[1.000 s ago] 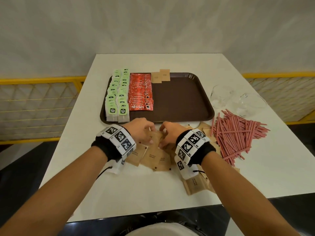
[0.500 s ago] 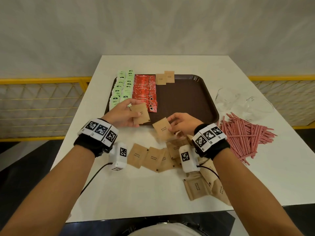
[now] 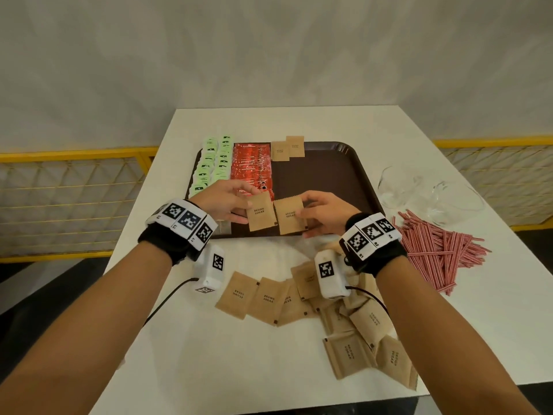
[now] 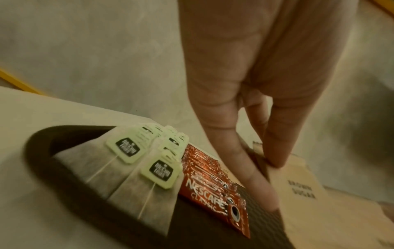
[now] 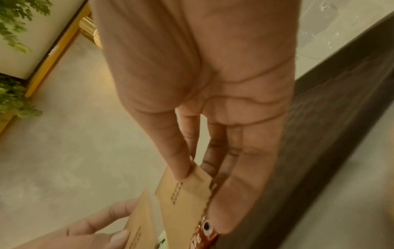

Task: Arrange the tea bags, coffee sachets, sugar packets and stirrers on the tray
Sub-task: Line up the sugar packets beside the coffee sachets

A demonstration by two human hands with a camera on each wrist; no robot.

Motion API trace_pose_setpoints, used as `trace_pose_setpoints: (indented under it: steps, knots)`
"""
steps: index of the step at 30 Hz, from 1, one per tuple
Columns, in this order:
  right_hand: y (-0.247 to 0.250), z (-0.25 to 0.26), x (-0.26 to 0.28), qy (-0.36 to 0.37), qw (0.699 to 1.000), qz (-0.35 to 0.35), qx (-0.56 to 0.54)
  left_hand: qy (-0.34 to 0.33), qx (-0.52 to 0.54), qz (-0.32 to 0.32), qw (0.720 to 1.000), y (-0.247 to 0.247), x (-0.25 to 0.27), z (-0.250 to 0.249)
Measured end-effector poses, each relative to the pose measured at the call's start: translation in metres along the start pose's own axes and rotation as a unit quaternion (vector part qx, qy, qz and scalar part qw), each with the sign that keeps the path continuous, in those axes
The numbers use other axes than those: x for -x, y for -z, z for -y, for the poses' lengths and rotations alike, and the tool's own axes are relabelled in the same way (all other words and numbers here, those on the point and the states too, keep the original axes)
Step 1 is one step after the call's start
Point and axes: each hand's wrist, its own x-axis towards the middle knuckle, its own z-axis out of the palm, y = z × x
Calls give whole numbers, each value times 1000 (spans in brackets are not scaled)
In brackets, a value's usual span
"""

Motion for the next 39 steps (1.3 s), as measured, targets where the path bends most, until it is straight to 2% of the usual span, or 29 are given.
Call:
trace_pose_setpoints:
  steps: [5,9,14,16,21,25,31,34,37,39]
  knots:
    - [21,16,-28,-2,999,-43,-23,-4,-70,-26,997,12,-35,-22]
    - [37,30,-62,-9,994,-95,-45,-30,-101,-73,992,19,-74,-52]
    - [52,44,-107,-17,983,-182,1,-76,-223,-112,965,20,-128,-86]
    - [59,45,-127,-19,978,-204,41,-85,-236,-115,961,18,-152,-94]
    - [72,46,-169,-48,973,-211,82,-45,-298,-81,950,9,-198,-96]
    - [78,47,-193,-51,971,-207,106,-25,-367,-87,926,3,-222,-94]
    - [83,48,-210,-49,967,-206,142,-35,-470,-91,877,2,-236,-103]
    - [82,48,-214,-61,964,-217,140,-47,-485,-97,868,1,-239,-102]
    - [80,48,-216,-81,963,-224,122,-68,-520,-66,849,-5,-238,-95]
    - [79,49,-215,-87,965,-217,121,-63,-569,-41,819,-9,-237,-88]
